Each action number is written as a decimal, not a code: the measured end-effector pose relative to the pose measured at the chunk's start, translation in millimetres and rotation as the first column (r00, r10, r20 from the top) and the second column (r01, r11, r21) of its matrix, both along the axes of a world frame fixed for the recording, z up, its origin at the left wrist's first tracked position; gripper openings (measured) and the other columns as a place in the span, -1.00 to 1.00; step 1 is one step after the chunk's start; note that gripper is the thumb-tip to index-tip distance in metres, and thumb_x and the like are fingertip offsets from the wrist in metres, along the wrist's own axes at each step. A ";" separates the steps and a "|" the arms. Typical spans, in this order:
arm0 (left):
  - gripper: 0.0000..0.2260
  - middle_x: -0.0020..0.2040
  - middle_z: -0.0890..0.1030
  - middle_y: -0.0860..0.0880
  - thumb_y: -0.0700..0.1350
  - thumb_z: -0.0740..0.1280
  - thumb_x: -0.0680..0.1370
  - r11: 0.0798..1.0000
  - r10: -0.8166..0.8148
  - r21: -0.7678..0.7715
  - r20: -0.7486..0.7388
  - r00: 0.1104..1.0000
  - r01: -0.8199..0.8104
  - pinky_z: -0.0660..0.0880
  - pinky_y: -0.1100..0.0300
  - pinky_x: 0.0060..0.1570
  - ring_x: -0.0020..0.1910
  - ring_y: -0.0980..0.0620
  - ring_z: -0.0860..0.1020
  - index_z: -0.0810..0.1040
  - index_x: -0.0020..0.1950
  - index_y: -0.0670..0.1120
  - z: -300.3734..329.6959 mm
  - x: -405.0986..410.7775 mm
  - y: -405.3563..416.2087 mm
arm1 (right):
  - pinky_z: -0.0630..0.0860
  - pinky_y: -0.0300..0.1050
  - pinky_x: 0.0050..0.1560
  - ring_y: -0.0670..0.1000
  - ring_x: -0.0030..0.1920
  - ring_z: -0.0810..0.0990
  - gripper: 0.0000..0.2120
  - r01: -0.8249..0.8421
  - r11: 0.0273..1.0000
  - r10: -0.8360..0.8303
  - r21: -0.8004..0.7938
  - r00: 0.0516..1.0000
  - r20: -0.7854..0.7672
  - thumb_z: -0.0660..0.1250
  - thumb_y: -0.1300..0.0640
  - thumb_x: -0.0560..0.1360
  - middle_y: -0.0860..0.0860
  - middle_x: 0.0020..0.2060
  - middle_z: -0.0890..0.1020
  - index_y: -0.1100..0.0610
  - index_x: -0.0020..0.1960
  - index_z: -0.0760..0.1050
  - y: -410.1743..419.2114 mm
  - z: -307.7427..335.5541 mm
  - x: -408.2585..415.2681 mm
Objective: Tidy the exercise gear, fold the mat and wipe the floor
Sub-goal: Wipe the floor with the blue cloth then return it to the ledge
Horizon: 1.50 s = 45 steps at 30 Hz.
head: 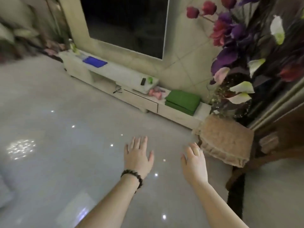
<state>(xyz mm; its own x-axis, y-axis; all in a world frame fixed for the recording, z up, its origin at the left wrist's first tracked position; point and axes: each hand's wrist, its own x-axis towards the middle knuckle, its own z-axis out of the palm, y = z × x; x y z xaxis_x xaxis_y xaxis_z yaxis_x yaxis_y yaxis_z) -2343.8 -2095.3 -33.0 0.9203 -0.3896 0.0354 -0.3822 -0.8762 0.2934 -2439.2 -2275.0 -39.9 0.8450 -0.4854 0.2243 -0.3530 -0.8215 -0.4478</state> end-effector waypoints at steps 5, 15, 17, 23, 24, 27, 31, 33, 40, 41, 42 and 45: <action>-0.44 0.59 0.06 0.01 0.13 0.05 0.62 0.974 0.227 0.029 -0.039 0.973 -0.226 -0.04 -0.05 0.50 0.57 -0.01 -0.06 0.01 0.58 0.02 -4.5 48.4 73.5 | 0.18 0.10 0.44 0.18 0.41 0.28 -0.68 -0.225 0.974 0.226 0.031 0.973 -0.040 0.26 0.15 0.55 0.14 0.34 0.42 0.18 0.29 0.46 52.3 -4.0 90.1; -0.44 0.59 0.04 0.00 0.16 0.02 0.63 0.899 0.434 -0.020 -0.094 0.896 -0.437 -0.07 -0.04 0.51 0.56 0.00 -0.09 -0.02 0.58 0.04 -29.7 186.5 71.3 | 0.20 0.10 0.42 0.14 0.40 0.28 -0.67 -0.410 0.911 0.412 0.050 0.910 -0.038 0.23 0.16 0.56 0.11 0.35 0.39 0.17 0.31 0.45 40.3 -26.0 274.1; -0.44 0.59 0.04 0.00 0.16 0.02 0.62 0.891 0.451 -0.017 -0.092 0.888 -0.455 -0.09 -0.04 0.51 0.56 0.00 -0.10 -0.03 0.59 0.04 -28.7 220.9 60.6 | 0.24 0.12 0.39 0.17 0.36 0.32 -0.69 -0.420 0.906 0.422 0.049 0.906 -0.042 0.27 0.18 0.54 0.13 0.32 0.42 0.19 0.27 0.48 27.0 -28.3 311.1; -0.44 0.59 0.02 0.00 0.16 0.01 0.63 0.835 0.548 0.001 -0.085 0.832 -0.550 -0.12 -0.03 0.50 0.57 0.00 -0.10 -0.04 0.59 0.04 -13.5 343.0 24.0 | 0.37 0.18 0.29 0.25 0.30 0.42 -0.71 -0.504 0.863 0.506 0.041 0.861 -0.048 0.34 0.23 0.49 0.20 0.24 0.49 0.23 0.20 0.53 -11.0 -23.0 453.4; -0.44 0.59 0.01 0.00 0.16 0.00 0.63 0.824 0.564 0.001 -0.092 0.820 -0.567 -0.12 -0.03 0.51 0.57 0.00 -0.11 -0.05 0.59 0.04 -11.9 359.6 21.5 | 0.38 0.18 0.28 0.26 0.28 0.43 -0.72 -0.517 0.855 0.518 0.038 0.854 -0.039 0.35 0.24 0.48 0.21 0.23 0.50 0.24 0.18 0.53 -12.6 -22.7 473.9; -0.44 0.59 -0.01 0.01 0.16 -0.01 0.63 0.793 0.608 0.021 -0.098 0.788 -0.609 -0.13 -0.02 0.51 0.56 0.01 -0.12 -0.07 0.59 0.04 -9.7 402.1 21.1 | 0.39 0.21 0.26 0.27 0.27 0.44 -0.73 -0.552 0.833 0.553 0.037 0.833 -0.021 0.37 0.26 0.46 0.21 0.21 0.51 0.25 0.16 0.54 -10.0 -24.3 526.7; -0.44 0.59 0.02 0.00 0.16 0.00 0.63 0.751 0.660 0.051 -0.080 0.747 -0.659 -0.10 -0.03 0.51 0.57 0.00 -0.10 -0.06 0.59 0.04 -14.1 453.1 31.9 | 0.35 0.21 0.30 0.24 0.29 0.41 -0.73 -0.598 0.798 0.601 0.078 0.798 -0.033 0.34 0.26 0.48 0.21 0.23 0.49 0.24 0.18 0.53 1.7 -37.1 593.5; -0.44 0.59 0.04 0.00 0.16 0.01 0.63 0.733 0.680 0.062 -0.074 0.729 -0.677 -0.08 -0.04 0.51 0.57 -0.01 -0.08 -0.04 0.59 0.03 -18.9 479.7 40.9 | 0.40 0.23 0.25 0.27 0.24 0.46 -0.74 -0.622 0.780 0.624 0.069 0.781 -0.019 0.34 0.26 0.46 0.23 0.17 0.52 0.25 0.14 0.55 9.6 -44.9 626.0; -0.44 0.59 0.02 -0.01 0.16 0.00 0.63 0.703 0.711 0.070 -0.087 0.698 -0.707 -0.11 -0.04 0.50 0.57 -0.02 -0.10 -0.05 0.59 0.04 -39.7 604.3 91.0 | 0.43 0.22 0.23 0.26 0.22 0.49 -0.72 -0.655 0.755 0.656 0.036 0.754 -0.040 0.40 0.28 0.43 0.22 0.17 0.54 0.25 0.13 0.56 61.5 -64.0 757.9; -0.44 0.59 0.02 -0.01 0.16 -0.01 0.63 0.701 0.713 0.070 -0.086 0.696 -0.710 -0.11 -0.04 0.50 0.57 -0.02 -0.11 -0.06 0.59 0.04 -41.2 626.4 101.5 | 0.42 0.22 0.24 0.25 0.23 0.48 -0.72 -0.657 0.752 0.659 0.043 0.751 -0.045 0.39 0.28 0.44 0.22 0.19 0.53 0.24 0.15 0.56 72.5 -65.4 781.2; -0.44 0.59 0.02 -0.01 0.16 -0.01 0.63 0.697 0.717 0.074 -0.087 0.692 -0.713 -0.10 -0.04 0.50 0.57 -0.02 -0.11 -0.06 0.59 0.04 -41.8 649.7 112.8 | 0.40 0.21 0.25 0.25 0.25 0.46 -0.72 -0.664 0.746 0.666 0.053 0.744 -0.050 0.37 0.27 0.45 0.22 0.20 0.52 0.25 0.16 0.55 84.1 -65.6 806.3; -0.44 0.59 0.00 -0.01 0.16 -0.02 0.63 0.690 0.724 0.083 -0.101 0.683 -0.719 -0.11 -0.05 0.51 0.57 -0.02 -0.11 -0.07 0.59 0.04 -36.2 721.2 146.5 | 0.37 0.21 0.28 0.25 0.27 0.44 -0.73 -0.677 0.734 0.679 0.062 0.731 -0.064 0.36 0.28 0.45 0.23 0.20 0.52 0.26 0.15 0.55 115.7 -61.7 883.2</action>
